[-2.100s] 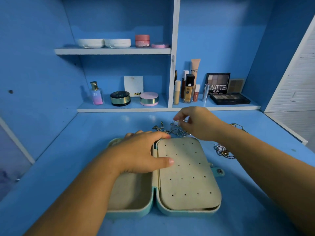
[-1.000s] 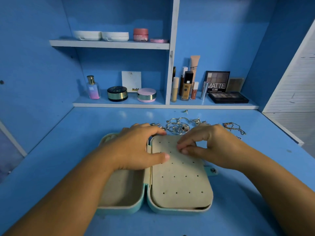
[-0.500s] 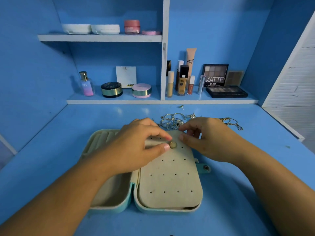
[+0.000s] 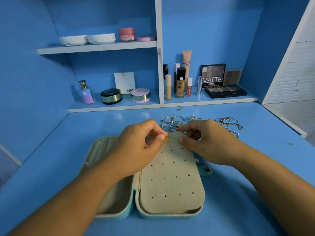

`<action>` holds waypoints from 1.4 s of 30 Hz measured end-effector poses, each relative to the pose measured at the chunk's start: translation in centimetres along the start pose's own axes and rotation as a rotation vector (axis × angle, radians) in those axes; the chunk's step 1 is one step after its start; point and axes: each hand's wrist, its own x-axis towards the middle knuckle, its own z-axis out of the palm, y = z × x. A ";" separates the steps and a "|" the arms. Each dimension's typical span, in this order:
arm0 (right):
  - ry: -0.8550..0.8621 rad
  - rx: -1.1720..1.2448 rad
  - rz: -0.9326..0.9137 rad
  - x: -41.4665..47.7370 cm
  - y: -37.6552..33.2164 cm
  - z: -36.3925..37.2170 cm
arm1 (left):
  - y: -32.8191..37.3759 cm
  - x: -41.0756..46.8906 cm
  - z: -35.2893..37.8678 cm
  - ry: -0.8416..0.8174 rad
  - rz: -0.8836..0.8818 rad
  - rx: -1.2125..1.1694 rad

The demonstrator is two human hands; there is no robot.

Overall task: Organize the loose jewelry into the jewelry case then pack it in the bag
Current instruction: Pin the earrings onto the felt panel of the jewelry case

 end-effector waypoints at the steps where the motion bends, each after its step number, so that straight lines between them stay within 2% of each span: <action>1: -0.007 0.023 0.008 -0.1 -0.1 0.0 | 0.0 0.0 -0.2 0.006 -0.007 -0.016; 8: -0.099 0.212 0.065 -0.6 -1.0 -0.5 | -0.2 0.0 -0.9 -0.026 -0.025 -0.040; 16: -0.074 0.379 0.156 -0.5 -1.3 0.0 | -0.1 0.0 -1.0 -0.058 0.019 -0.020; 22: -0.076 0.525 0.083 -0.6 -1.3 -0.1 | 0.3 -0.1 -1.5 -0.073 -0.057 -0.134; 29: -0.095 0.863 -0.012 -1.1 -2.0 0.8 | 1.1 0.0 -1.6 0.046 -0.061 -0.240; 35: -0.077 0.828 -0.046 -0.9 -1.7 1.7 | 0.6 0.5 -1.4 0.118 0.073 -0.153; 42: -0.017 0.689 -0.117 -0.6 -1.1 2.3 | -0.2 1.5 -1.3 0.176 0.284 0.103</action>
